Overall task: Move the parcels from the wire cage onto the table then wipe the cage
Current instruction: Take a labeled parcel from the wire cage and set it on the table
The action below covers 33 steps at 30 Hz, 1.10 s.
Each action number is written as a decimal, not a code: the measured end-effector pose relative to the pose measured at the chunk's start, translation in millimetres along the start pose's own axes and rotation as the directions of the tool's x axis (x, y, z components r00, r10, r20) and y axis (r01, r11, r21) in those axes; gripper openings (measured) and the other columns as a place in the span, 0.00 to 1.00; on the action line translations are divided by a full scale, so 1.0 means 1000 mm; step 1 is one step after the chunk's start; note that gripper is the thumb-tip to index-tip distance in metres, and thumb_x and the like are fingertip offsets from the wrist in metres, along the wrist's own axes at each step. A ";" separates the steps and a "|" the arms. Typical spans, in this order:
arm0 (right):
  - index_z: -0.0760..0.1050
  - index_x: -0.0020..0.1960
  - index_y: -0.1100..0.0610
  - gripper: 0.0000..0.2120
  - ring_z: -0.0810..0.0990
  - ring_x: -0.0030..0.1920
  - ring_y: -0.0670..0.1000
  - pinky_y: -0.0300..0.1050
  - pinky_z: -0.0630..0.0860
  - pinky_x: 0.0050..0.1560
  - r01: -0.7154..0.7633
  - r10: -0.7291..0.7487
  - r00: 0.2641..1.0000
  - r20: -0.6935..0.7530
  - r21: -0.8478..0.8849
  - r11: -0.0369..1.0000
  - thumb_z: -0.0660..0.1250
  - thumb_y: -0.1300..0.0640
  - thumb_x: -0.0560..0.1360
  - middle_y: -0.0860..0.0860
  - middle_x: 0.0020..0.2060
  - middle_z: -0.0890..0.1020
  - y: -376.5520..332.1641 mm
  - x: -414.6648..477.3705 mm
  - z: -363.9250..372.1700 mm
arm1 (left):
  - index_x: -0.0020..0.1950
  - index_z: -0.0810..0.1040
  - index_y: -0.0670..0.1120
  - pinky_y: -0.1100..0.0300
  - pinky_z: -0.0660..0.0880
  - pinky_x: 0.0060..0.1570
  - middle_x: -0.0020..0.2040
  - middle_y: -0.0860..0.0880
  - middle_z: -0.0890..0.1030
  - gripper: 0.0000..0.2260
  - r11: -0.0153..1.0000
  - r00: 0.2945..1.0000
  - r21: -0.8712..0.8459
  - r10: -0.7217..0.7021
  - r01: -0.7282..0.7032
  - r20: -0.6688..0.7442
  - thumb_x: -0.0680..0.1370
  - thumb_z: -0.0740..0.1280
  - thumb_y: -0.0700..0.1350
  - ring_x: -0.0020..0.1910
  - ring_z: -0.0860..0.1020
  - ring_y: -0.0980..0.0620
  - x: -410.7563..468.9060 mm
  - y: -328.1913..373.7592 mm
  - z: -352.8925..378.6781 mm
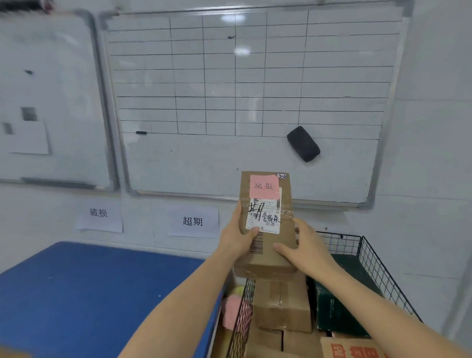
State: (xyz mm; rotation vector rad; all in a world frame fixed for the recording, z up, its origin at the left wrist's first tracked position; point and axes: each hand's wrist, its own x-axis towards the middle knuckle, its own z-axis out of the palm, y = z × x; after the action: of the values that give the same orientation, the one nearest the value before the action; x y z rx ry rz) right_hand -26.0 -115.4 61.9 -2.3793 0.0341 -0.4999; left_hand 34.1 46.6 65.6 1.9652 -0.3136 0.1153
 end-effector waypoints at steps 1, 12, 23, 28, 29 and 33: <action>0.59 0.74 0.51 0.38 0.71 0.65 0.50 0.49 0.73 0.64 0.013 -0.013 1.000 0.021 -0.015 1.000 0.73 0.47 0.71 0.50 0.69 0.69 -0.008 0.002 0.006 | 0.78 0.49 0.58 0.57 0.67 0.65 0.72 0.52 0.68 0.34 1.000 1.000 0.000 -0.012 0.012 -0.015 0.78 0.66 0.47 0.68 0.69 0.48 -0.002 -0.003 -0.009; 0.57 0.76 0.53 0.38 0.67 0.69 0.51 0.40 0.64 0.64 0.195 -0.208 0.961 0.181 0.086 0.977 0.72 0.50 0.72 0.53 0.70 0.66 -0.128 0.010 0.134 | 0.77 0.49 0.59 0.55 0.67 0.66 0.71 0.52 0.69 0.35 0.982 0.961 0.046 -0.168 0.183 -0.221 0.77 0.67 0.48 0.68 0.69 0.47 -0.027 -0.075 -0.169; 0.56 0.75 0.54 0.36 0.69 0.68 0.53 0.50 0.69 0.66 0.153 -0.184 0.956 0.228 0.147 0.977 0.69 0.46 0.74 0.53 0.70 0.67 -0.273 0.027 0.306 | 0.77 0.49 0.59 0.55 0.68 0.63 0.69 0.48 0.71 0.34 0.928 0.869 0.001 -0.349 0.373 -0.351 0.78 0.66 0.49 0.66 0.70 0.47 -0.028 -0.205 -0.385; 0.57 0.75 0.53 0.34 0.70 0.66 0.52 0.47 0.70 0.63 0.129 -0.155 0.960 0.235 0.122 0.984 0.68 0.45 0.75 0.52 0.68 0.68 -0.309 0.043 0.360 | 0.77 0.51 0.59 0.56 0.73 0.56 0.64 0.48 0.75 0.33 0.892 0.785 -0.120 -0.442 0.437 -0.433 0.78 0.66 0.46 0.55 0.74 0.48 -0.007 -0.255 -0.444; 0.57 0.75 0.53 0.33 0.70 0.66 0.51 0.45 0.69 0.63 0.127 -0.151 0.957 0.246 0.111 0.986 0.67 0.45 0.75 0.52 0.68 0.68 -0.314 0.047 0.370 | 0.77 0.51 0.59 0.58 0.72 0.52 0.62 0.47 0.76 0.33 0.885 0.769 -0.134 -0.456 0.447 -0.448 0.78 0.66 0.45 0.51 0.73 0.50 -0.001 -0.264 -0.450; 0.56 0.75 0.52 0.33 0.69 0.67 0.50 0.44 0.68 0.63 0.125 -0.143 0.944 0.298 0.078 0.989 0.66 0.45 0.76 0.51 0.69 0.67 -0.326 0.068 0.412 | 0.78 0.48 0.57 0.58 0.70 0.49 0.62 0.45 0.77 0.34 0.851 0.715 -0.182 -0.515 0.492 -0.474 0.78 0.65 0.44 0.53 0.74 0.47 0.023 -0.301 -0.465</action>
State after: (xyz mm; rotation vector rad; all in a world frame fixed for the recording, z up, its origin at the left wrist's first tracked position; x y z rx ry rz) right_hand 150.7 381.5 13.7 -2.3853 -0.2795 -0.1893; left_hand 166.9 579.8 -7.3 1.8268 0.5734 0.2618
